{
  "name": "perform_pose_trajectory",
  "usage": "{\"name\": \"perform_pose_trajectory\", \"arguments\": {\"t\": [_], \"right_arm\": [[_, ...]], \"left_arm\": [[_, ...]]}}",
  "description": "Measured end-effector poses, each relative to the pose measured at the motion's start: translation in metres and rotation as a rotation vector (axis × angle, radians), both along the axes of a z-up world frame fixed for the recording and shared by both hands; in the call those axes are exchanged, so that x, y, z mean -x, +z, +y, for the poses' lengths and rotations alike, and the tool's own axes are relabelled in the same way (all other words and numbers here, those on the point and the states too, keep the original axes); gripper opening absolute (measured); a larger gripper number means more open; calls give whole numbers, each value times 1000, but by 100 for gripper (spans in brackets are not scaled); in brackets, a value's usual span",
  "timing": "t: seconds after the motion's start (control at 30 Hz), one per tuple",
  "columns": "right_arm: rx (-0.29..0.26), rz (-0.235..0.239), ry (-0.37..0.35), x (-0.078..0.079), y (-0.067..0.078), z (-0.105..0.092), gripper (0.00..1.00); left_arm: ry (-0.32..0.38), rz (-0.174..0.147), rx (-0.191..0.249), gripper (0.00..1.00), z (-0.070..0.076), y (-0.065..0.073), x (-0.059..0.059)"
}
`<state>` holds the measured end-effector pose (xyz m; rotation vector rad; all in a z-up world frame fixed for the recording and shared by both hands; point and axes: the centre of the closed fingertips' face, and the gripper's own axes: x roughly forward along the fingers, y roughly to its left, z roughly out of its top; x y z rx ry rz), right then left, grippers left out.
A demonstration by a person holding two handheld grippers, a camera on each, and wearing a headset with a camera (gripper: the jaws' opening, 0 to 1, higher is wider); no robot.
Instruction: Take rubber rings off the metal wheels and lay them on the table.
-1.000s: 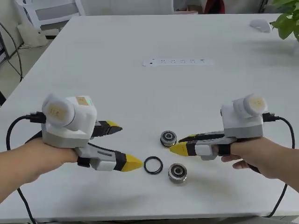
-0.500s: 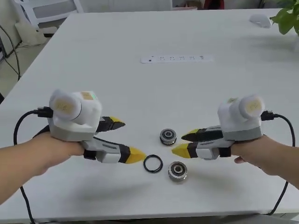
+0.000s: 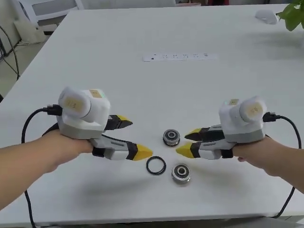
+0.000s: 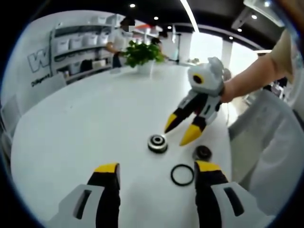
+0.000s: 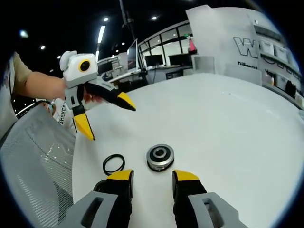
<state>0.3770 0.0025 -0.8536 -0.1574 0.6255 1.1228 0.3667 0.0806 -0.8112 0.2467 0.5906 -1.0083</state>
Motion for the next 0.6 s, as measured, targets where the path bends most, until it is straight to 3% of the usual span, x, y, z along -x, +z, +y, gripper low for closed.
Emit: {"name": "perform_pose_trajectory", "arguments": {"t": [0.6], "right_arm": [[-9,-26,-40,-14,-7,1,21]], "left_arm": [[-4,-1,4,57,-15,-11,-11]]}}
